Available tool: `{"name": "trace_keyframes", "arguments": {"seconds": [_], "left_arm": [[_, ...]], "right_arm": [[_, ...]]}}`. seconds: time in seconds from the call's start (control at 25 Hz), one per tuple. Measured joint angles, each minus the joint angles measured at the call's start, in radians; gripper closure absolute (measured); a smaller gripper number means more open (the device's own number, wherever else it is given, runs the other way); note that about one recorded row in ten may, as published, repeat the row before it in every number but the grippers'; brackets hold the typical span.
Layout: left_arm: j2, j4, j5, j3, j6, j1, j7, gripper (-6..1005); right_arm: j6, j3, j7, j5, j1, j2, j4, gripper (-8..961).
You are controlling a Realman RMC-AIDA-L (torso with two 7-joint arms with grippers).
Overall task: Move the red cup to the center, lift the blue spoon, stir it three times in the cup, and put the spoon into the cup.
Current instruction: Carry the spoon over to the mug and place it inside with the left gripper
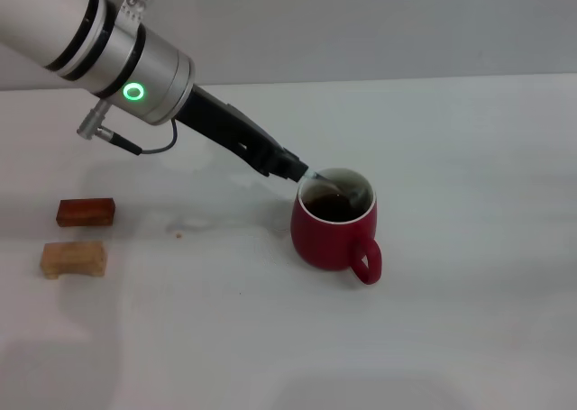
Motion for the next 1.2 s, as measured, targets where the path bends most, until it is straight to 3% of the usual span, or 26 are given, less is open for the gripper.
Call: {"name": "trace_keyframes", "arguments": {"seconds": [0.36,0.64,0.96,1.2], "left_arm": [[0.014,0.011,0.009,-0.014,-0.006,0.037,-0.004,857],[0.010,0.019,0.002,-0.014,0.055,0.046,-0.001,857],[0.000,0.007,-0.019,-0.003,-0.010,0.017,0.023,857],[0.006,0.004,-0.016,-0.004,-0.047,0.029,0.025,856]], "right_arm": [[0.001,-0.001,-0.001,-0.005,-0.001,0.001,0.001,564],[0.002,-0.001,-0.001,-0.009,-0.001,0.001,0.002,564],[0.017,-0.013,-0.001,-0.012,0.008,0.000,0.003,563],[0.018,-0.021,-0.001,-0.012,0.006,0.003,0.005,563]]}}
